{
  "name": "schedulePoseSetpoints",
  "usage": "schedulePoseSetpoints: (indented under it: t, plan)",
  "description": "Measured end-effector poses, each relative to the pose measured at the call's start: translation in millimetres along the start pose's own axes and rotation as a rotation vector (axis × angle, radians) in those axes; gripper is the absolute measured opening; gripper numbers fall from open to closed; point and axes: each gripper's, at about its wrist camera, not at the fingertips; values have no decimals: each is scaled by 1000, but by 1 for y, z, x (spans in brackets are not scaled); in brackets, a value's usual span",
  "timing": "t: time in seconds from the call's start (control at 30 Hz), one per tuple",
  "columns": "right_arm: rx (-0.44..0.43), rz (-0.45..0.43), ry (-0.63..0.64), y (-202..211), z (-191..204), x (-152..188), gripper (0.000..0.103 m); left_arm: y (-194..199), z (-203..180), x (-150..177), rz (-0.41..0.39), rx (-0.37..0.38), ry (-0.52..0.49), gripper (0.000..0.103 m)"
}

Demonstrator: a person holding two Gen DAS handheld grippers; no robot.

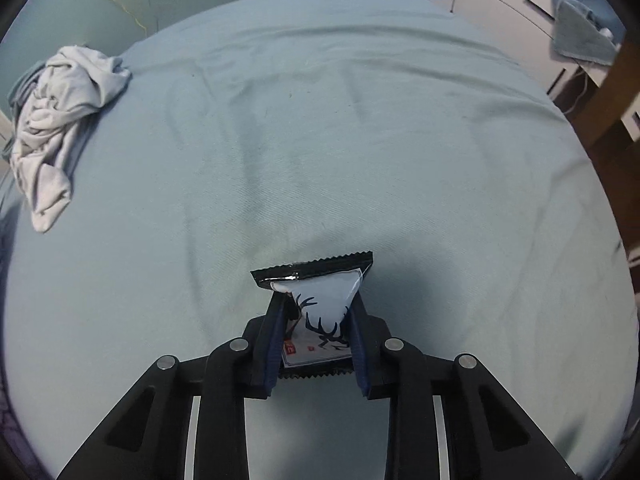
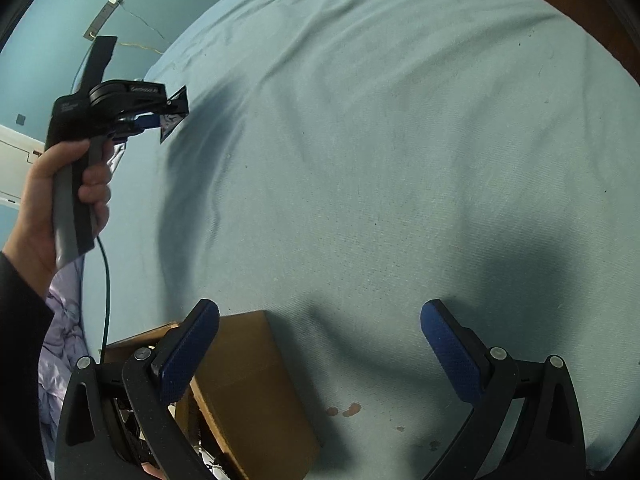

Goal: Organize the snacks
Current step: 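Carry the white deer-print packet over the box and release it with the left gripper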

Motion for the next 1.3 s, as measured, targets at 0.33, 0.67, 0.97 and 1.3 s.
schedulePoseSetpoints:
  t: [0.33,0.67,0.97,1.3]
  plan:
    - [35,-51,-1,11,7,11,102,82,3,107,-75,-19,-12,28]
    - [97,-121,60,35,37,41,102,151,28,225,-182,0,16,28]
    - [161,-153,100,47,52,68,102,150,30,316,-320,41,92,28]
    - [262,-218,248,45,83,96,102,103,8,345,-315,17,47,29]
Point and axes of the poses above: each gripper's, at about its wrist camera, not at the fingertips, and y roughly against the way its jaws point, z to its left, x to its underside, and after that the axes turned 14 degrees about z, right-handed
